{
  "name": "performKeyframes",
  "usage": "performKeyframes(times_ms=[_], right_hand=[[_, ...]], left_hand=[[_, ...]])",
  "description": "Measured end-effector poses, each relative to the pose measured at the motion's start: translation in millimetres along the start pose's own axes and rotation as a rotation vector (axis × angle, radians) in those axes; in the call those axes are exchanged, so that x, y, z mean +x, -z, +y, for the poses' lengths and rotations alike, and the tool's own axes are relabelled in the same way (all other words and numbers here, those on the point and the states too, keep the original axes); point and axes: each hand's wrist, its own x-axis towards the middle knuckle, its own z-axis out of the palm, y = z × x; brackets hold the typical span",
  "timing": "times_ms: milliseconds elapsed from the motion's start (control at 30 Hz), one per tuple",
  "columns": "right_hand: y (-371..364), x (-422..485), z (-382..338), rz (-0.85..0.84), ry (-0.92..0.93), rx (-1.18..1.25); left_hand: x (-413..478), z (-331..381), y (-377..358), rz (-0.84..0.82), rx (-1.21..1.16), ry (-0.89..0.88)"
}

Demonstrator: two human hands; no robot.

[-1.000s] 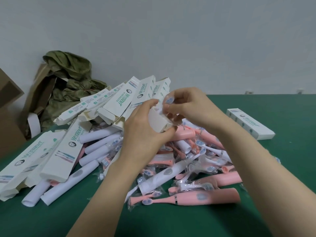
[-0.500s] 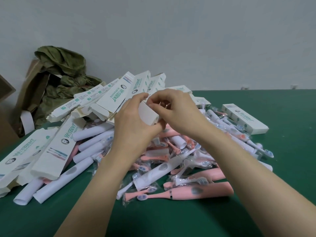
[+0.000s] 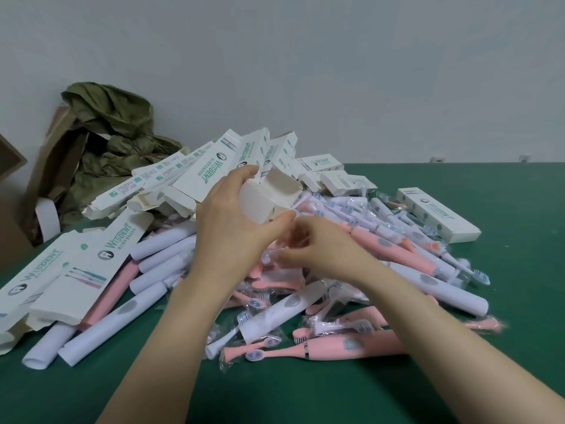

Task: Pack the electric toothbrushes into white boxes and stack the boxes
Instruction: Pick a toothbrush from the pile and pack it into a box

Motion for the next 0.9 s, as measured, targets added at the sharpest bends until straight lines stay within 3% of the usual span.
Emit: performKeyframes(times_ms=[167, 300, 433, 467, 533, 600, 633, 767, 900], right_hand=[[-4, 2, 2, 0.036, 0.055, -0.116], [29, 6, 7, 0.347, -0.037, 0.06], [62, -4, -3, 0.638, -0.01, 0.8], [68, -9, -8, 0.609, 0.046, 1.02], [69, -16, -21, 0.371, 0.148, 1.284], [59, -19, -34, 0.109, 0.152, 1.253], [52, -18, -37, 0.065, 0.124, 1.169], [49, -10, -31, 0.278, -0.003, 0.864], [57, -7, -24, 0.304, -0.02, 0.581]], left_hand=[[-5, 1, 0, -0.023, -0.031, -0.033], [-3, -1, 2, -0.023, -0.019, -0.055], [-2, -5, -2, -0.027, 0.001, -0.041], [-2, -5, -4, -0.035, 0.003, -0.043], [0, -4, -9, -0.051, 0.007, -0.047], [2, -3, -13, -0.053, 0.006, -0.02], [2, -2, -14, -0.048, 0.006, -0.004], [0, -3, -11, -0.021, -0.014, -0.034], [0, -4, -9, -0.038, -0.005, -0.048]])
